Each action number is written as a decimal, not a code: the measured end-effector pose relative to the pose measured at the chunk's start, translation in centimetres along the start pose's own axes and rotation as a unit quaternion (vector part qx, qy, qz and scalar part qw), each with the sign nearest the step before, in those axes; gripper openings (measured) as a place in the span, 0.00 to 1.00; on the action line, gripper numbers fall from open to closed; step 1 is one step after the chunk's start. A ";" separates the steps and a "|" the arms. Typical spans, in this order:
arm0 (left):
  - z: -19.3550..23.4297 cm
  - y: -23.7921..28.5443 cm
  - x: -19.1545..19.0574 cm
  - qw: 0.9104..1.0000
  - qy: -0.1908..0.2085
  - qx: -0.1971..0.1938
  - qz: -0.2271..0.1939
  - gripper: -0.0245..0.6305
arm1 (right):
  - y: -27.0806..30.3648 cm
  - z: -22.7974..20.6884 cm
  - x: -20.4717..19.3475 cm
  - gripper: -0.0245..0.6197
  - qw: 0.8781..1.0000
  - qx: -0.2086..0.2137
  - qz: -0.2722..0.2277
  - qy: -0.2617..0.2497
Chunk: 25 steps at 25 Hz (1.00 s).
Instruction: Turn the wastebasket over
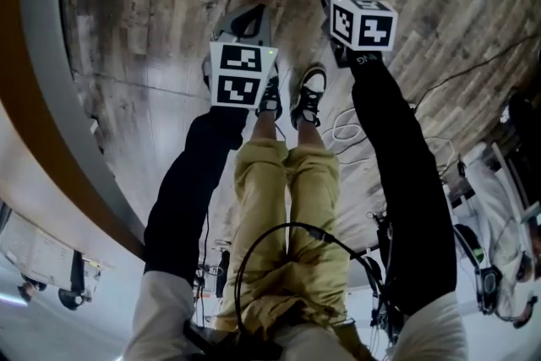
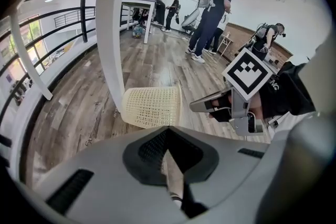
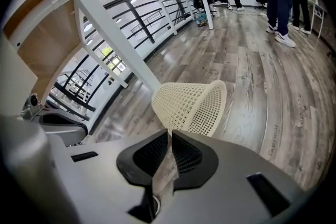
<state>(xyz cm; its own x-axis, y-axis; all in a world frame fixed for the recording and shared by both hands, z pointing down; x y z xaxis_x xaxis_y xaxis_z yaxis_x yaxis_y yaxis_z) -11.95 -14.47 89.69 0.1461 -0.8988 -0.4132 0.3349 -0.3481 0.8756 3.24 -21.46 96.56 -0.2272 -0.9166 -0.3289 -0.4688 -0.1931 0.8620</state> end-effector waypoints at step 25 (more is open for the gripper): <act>-0.1 1.2 -1.4 1.000 0.000 -0.012 0.016 0.03 | 3.6 -4.0 2.5 0.13 0.995 -0.058 -0.041 0.067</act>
<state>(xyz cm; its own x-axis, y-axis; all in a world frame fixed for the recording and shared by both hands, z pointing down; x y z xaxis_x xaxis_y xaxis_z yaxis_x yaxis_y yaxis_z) -11.68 -13.63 91.30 0.1560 -0.9093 -0.3857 0.3525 -0.3135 0.8817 4.42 -25.86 100.38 -0.0723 -0.9334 -0.3513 -0.3783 -0.3003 0.8756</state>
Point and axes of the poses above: the fingertips, and each gripper's own axes: y forward along the fingers, z to its left, x out of its top, the point moved 5 cm from there along -y, backward along the fingers, and after that the axes turned 4 degrees about z, right-handed, at the moved point
